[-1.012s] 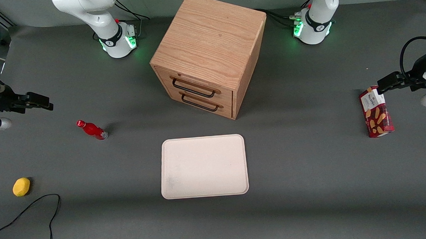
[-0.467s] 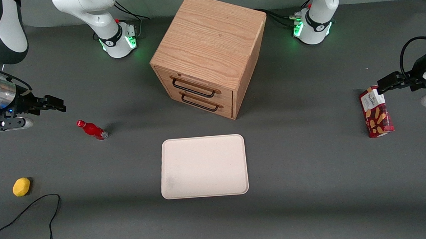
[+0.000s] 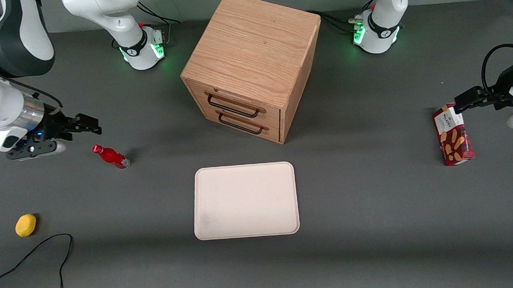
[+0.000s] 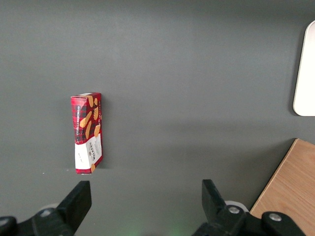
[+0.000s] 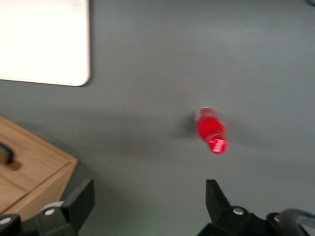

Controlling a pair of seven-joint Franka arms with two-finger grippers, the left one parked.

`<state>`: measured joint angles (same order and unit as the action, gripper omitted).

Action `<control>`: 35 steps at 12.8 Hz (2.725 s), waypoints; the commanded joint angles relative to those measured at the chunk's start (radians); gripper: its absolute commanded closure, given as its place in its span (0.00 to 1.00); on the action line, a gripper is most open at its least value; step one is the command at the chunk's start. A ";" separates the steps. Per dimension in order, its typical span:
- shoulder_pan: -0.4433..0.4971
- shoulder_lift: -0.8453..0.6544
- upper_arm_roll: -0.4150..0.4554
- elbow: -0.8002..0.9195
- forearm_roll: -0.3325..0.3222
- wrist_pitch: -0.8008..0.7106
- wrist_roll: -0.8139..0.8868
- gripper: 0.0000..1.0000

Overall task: Open upper drawer
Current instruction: 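Move the right gripper toward the upper drawer's black handle, then hook the right gripper onto the upper drawer's black handle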

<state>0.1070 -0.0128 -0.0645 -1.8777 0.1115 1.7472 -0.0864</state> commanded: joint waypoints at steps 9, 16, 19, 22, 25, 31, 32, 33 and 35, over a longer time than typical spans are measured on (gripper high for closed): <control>0.327 0.170 0.006 0.173 0.077 -0.024 -0.030 0.00; 0.428 0.306 0.017 0.342 0.233 -0.130 -0.346 0.00; 0.430 0.373 0.040 0.386 0.254 -0.129 -0.348 0.00; 0.447 0.415 0.057 0.417 0.251 -0.130 -0.339 0.00; 0.456 0.433 0.057 0.414 0.249 -0.130 -0.345 0.00; 0.482 0.453 0.057 0.404 0.249 -0.130 -0.354 0.00; 0.487 0.455 0.057 0.402 0.249 -0.130 -0.355 0.00; 0.487 0.459 0.057 0.404 0.249 -0.130 -0.355 0.00; 0.487 0.468 0.057 0.405 0.246 -0.129 -0.354 0.00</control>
<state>0.5839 0.4280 0.0006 -1.5002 0.3434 1.6313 -0.4176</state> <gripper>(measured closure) 0.000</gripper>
